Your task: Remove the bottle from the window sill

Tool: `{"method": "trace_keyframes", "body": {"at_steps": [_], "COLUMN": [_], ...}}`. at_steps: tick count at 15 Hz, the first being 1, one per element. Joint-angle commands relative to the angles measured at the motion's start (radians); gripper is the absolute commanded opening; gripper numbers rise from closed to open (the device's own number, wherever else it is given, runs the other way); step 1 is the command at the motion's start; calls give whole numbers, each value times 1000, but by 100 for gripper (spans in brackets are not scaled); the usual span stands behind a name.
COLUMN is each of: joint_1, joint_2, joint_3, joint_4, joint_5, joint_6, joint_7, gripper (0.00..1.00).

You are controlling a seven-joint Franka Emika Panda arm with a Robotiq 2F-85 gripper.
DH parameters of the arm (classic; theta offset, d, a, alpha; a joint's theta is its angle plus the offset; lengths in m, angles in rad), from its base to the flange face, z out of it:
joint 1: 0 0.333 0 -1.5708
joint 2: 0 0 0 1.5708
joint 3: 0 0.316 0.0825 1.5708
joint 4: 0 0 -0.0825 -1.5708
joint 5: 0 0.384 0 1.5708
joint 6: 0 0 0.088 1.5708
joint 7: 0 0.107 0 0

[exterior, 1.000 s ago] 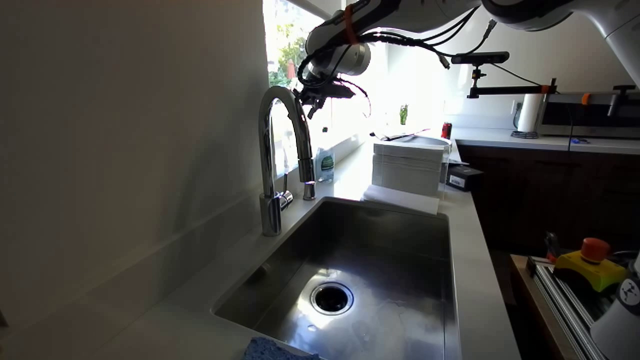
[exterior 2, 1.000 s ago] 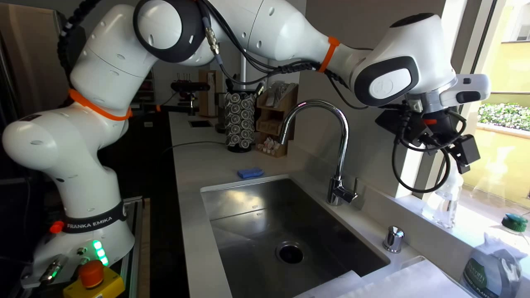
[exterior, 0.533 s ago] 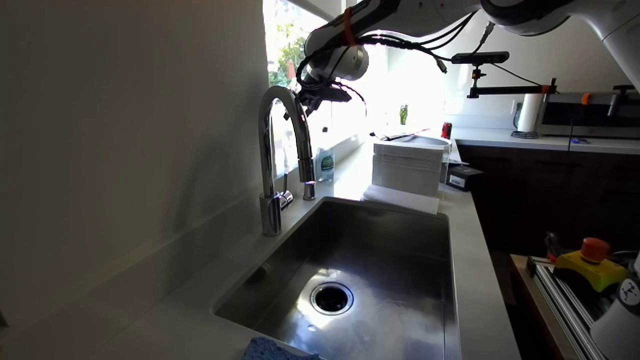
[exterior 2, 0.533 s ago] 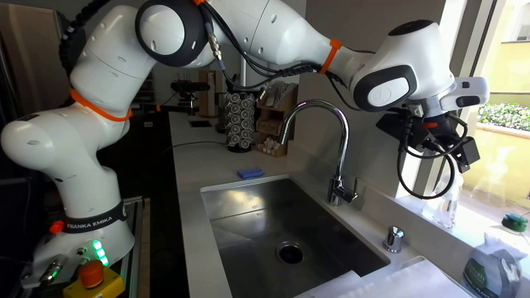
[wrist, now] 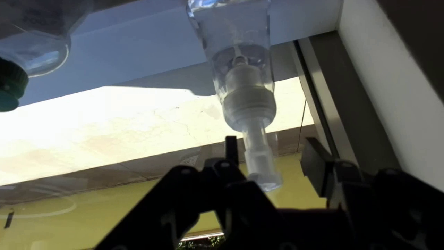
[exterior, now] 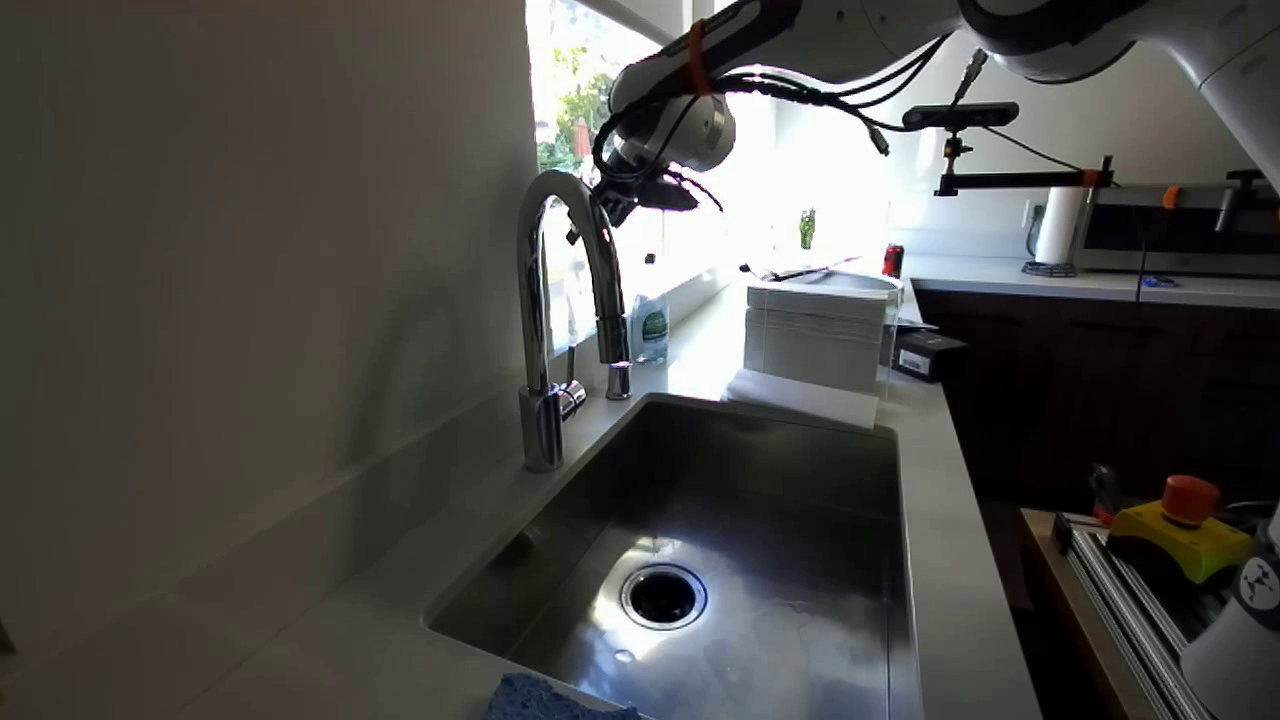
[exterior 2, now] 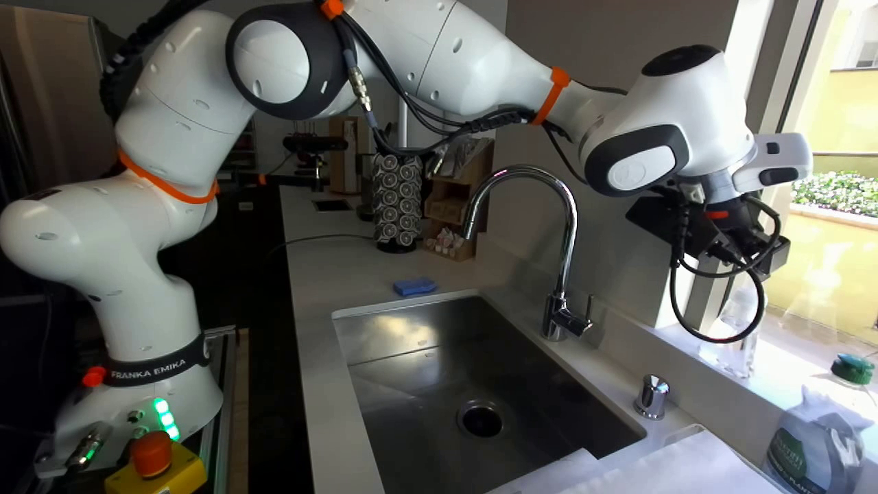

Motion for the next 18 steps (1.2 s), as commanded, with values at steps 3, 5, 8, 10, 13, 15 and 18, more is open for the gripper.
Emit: {"method": "trace_keyframes", "body": {"at_steps": [3,5,8,10,13,15,18], "joint_1": [-48,-58,-70,-76,-87,-90,-92], "joint_2": [17,17,15,15,12,16,20], "joint_3": [65,76,92,101,118,124,130], "joint_4": [14,14,12,11,8,13,21], "joint_5": [40,39,37,35,35,31,30], "joint_6": [16,15,14,15,13,20,23], "joint_7": [-81,-88,-98,-100,-112,-114,-110], "gripper": [7,0,26,32,55,69,93]}}
